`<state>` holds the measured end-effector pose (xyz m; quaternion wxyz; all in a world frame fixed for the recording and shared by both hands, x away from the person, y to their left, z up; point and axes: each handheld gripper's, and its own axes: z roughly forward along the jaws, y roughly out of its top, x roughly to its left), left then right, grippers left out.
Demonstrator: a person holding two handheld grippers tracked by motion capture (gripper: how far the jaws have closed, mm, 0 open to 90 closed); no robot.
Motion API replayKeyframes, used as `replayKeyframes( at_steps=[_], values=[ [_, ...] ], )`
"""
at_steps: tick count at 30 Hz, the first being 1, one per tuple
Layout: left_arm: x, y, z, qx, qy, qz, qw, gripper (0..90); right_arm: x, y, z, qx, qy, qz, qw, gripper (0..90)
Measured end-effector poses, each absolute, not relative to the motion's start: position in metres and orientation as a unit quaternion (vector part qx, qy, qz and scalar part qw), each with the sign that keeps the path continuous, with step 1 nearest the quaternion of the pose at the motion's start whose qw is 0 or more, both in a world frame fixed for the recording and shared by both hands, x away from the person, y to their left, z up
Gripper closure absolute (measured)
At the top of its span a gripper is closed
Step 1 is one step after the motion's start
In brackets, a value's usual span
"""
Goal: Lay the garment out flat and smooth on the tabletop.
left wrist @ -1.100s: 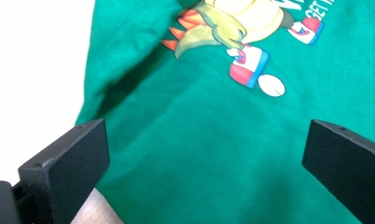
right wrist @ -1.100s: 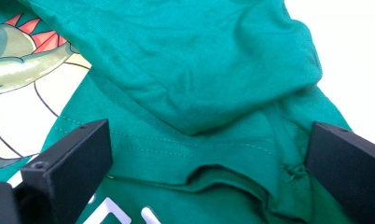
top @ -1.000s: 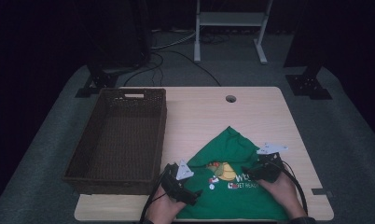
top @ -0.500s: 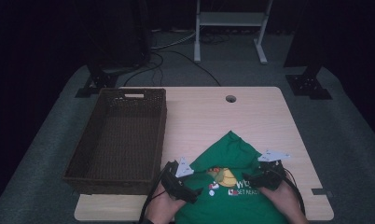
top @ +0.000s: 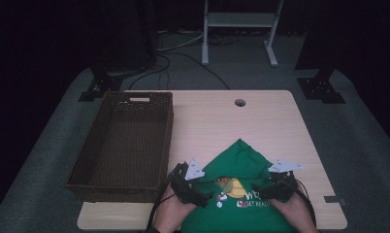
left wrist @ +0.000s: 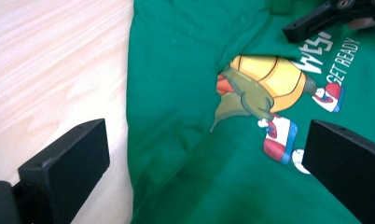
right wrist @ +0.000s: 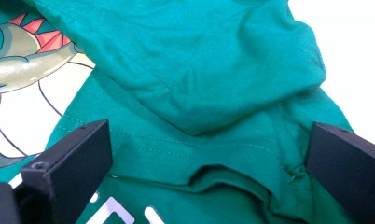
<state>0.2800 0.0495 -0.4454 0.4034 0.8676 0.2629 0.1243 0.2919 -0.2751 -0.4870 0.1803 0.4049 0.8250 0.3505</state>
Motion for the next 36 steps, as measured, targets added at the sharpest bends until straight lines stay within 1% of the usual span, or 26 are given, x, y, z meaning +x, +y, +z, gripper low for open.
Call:
replayKeyframes(
  at_steps=[16,22,28,36],
  values=[
    [0.293,0.037,-0.434,0.87,0.245,0.127,0.407,0.0,0.286,-0.274,-0.487,0.401,0.826,0.352,0.181,0.0],
    [0.297,0.032,-0.43,0.872,0.24,0.124,0.409,0.0,0.281,-0.272,-0.486,0.383,0.831,0.353,0.197,0.0],
    [0.302,0.03,-0.428,0.872,0.238,0.123,0.411,0.0,0.279,-0.275,-0.483,0.372,0.833,0.366,0.184,0.0],
    [0.306,0.029,-0.426,0.87,0.237,0.123,0.415,0.0,0.272,-0.282,-0.481,0.372,0.833,0.366,0.185,0.0]
  ],
)
